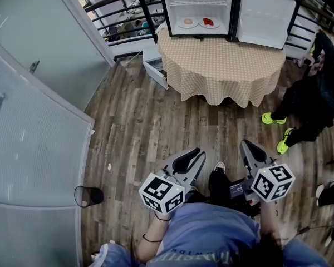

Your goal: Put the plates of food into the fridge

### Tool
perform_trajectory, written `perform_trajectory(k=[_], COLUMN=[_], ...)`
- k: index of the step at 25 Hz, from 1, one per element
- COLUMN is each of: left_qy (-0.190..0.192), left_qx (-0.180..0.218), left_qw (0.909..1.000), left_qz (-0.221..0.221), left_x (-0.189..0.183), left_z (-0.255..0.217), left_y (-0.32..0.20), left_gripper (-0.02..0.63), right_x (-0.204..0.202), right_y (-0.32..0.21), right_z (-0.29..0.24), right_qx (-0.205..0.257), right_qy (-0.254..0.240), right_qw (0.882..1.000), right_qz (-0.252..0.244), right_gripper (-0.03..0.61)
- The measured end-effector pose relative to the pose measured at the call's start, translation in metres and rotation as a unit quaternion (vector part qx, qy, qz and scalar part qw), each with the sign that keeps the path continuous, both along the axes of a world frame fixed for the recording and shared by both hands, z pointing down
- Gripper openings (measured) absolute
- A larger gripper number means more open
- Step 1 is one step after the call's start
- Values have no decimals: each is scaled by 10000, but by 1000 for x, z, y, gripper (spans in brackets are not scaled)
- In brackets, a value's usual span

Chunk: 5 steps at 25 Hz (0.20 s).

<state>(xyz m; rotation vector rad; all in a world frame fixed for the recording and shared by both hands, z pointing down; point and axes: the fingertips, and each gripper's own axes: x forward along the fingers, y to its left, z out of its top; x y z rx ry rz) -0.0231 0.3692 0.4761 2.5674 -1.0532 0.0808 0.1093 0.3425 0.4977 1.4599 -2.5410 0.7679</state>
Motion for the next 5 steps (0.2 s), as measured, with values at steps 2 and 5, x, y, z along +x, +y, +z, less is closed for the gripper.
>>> perform_trajectory(k=[2, 5], left_qy=[-6, -4], left_qx=[-5, 13], left_qw=[10000, 10000], left_qz=[-14, -25], left_x=[-1, -3], left_z=[-1, -2], left_y=[0, 0], left_gripper=[75, 75], right_x=[7, 17], right_y=[-1, -1], right_z=[2, 3], right_qx=[71, 130], right_qy=[-16, -22], right_qw=[10000, 9998], right_qz=[29, 136], right_gripper=[20, 20])
